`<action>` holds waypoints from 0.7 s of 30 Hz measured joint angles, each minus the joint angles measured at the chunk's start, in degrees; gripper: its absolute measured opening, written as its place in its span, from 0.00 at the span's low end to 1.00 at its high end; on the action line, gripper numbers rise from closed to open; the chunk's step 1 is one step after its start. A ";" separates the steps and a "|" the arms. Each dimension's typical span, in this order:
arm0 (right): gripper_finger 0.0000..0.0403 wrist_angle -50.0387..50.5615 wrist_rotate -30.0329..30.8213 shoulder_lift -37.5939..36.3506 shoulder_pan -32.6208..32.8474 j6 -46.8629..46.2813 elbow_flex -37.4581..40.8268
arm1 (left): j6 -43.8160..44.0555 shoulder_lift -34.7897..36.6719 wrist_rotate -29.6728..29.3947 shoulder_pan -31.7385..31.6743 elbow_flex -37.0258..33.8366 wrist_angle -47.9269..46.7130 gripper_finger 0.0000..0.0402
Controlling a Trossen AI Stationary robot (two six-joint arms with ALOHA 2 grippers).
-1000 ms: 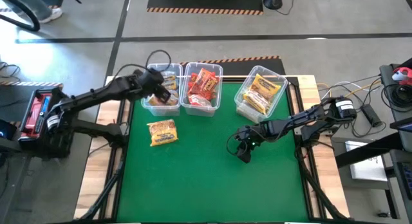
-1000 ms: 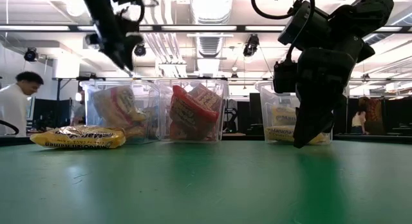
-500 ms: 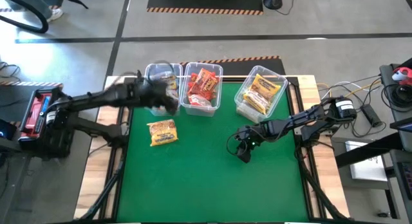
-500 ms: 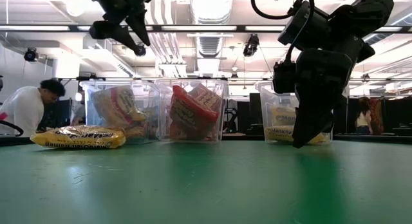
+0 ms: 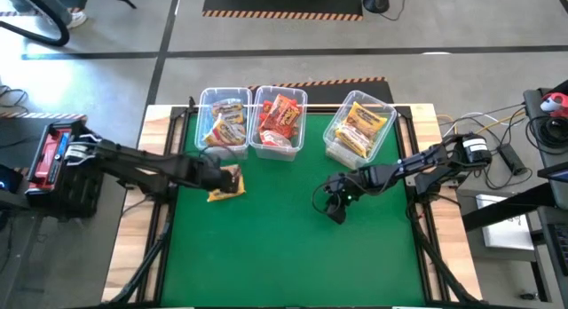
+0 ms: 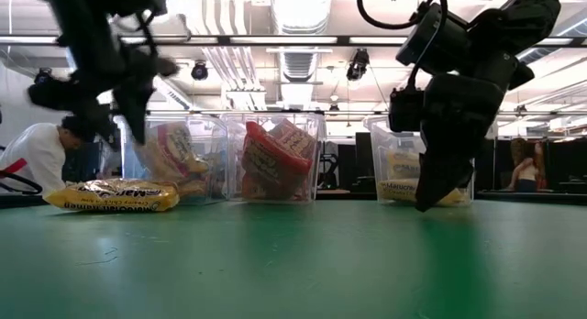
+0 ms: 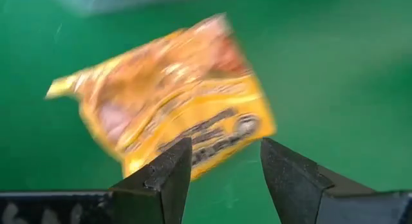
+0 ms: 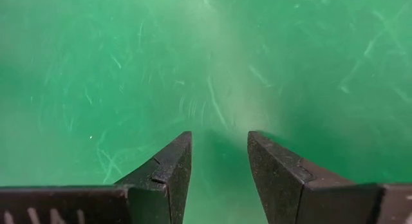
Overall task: Sort Maruchan noodles
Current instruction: Put the yellow noodle pack into the top right transparent bin
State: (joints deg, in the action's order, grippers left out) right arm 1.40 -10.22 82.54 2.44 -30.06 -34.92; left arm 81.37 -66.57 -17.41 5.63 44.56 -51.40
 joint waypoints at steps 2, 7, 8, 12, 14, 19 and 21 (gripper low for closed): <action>0.35 -0.23 0.15 0.00 -0.34 0.20 0.00 | 5.13 0.00 -0.05 0.76 -2.74 0.12 0.42; 0.35 -0.35 0.15 0.00 -0.75 0.79 0.00 | 12.44 0.00 -3.83 0.98 -7.17 0.79 0.42; 0.35 -0.38 0.13 0.00 -0.73 0.83 -0.02 | 13.45 0.00 -5.21 0.98 -7.66 0.87 0.42; 0.35 -0.38 0.13 0.00 -0.73 0.85 -0.02 | 14.82 0.00 -8.75 0.98 -8.79 1.46 0.42; 0.35 -0.38 0.23 0.00 -0.73 0.85 -0.02 | 14.88 -0.37 -9.61 0.98 -9.16 1.61 0.42; 0.35 -0.42 1.25 0.00 -0.73 0.74 -0.04 | 15.20 -4.09 -10.09 0.98 -9.38 3.57 0.42; 0.35 -0.42 1.25 0.00 -0.73 0.35 -0.07 | 15.11 -6.43 -9.50 0.98 -8.75 4.79 0.42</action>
State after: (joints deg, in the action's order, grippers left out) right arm 0.98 -8.97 82.54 1.72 -29.71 -34.98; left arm 96.48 -73.00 -26.91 6.61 35.81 -46.60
